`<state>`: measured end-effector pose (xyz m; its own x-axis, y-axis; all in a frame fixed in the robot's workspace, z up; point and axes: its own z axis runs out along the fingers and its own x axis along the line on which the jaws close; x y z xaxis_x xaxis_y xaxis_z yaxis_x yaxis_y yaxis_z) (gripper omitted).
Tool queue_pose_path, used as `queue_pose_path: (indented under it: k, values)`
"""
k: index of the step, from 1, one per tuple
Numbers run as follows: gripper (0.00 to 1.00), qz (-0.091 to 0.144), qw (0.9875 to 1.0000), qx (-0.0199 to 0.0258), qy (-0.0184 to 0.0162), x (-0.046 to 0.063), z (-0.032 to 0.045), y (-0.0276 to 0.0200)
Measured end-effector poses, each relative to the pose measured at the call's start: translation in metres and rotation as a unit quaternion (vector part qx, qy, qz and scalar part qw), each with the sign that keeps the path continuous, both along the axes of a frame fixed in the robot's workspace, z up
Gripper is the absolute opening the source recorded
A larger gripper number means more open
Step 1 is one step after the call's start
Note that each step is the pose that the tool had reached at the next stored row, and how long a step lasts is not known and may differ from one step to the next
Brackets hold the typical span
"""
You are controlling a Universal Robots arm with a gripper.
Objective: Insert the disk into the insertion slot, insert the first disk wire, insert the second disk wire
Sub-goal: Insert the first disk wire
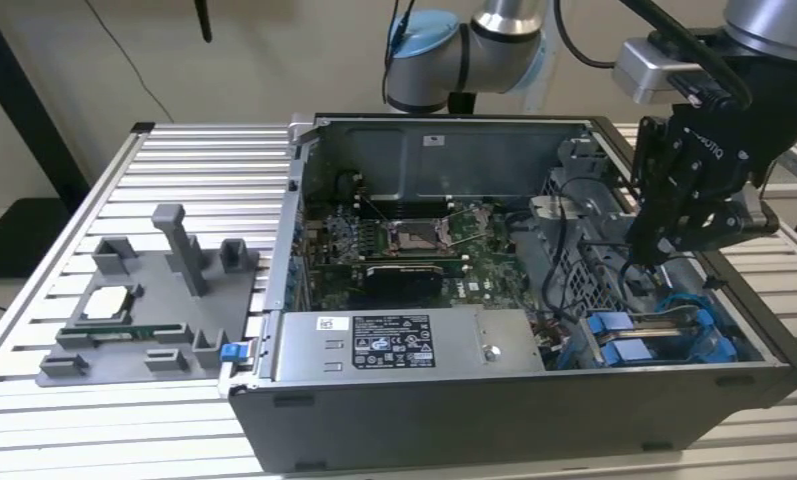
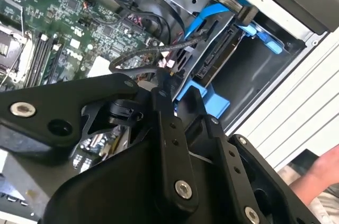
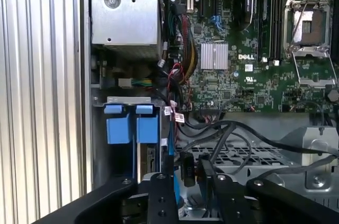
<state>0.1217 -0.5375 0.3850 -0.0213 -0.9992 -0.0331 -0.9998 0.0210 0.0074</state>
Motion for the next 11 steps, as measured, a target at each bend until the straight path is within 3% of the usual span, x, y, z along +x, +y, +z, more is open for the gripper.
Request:
queue_pose_path:
  k: [2,3,11]
  values:
    - [1.0,0.0,1.0,0.0008,-0.0002,0.0,-0.0006,0.0]
    - [0.0,0.0,1.0,0.0015,-0.0003,0.0,-0.0008,0.0]
    - [0.0,-0.001,1.0,0.0026,-0.0003,0.0,-0.001,0.0001]
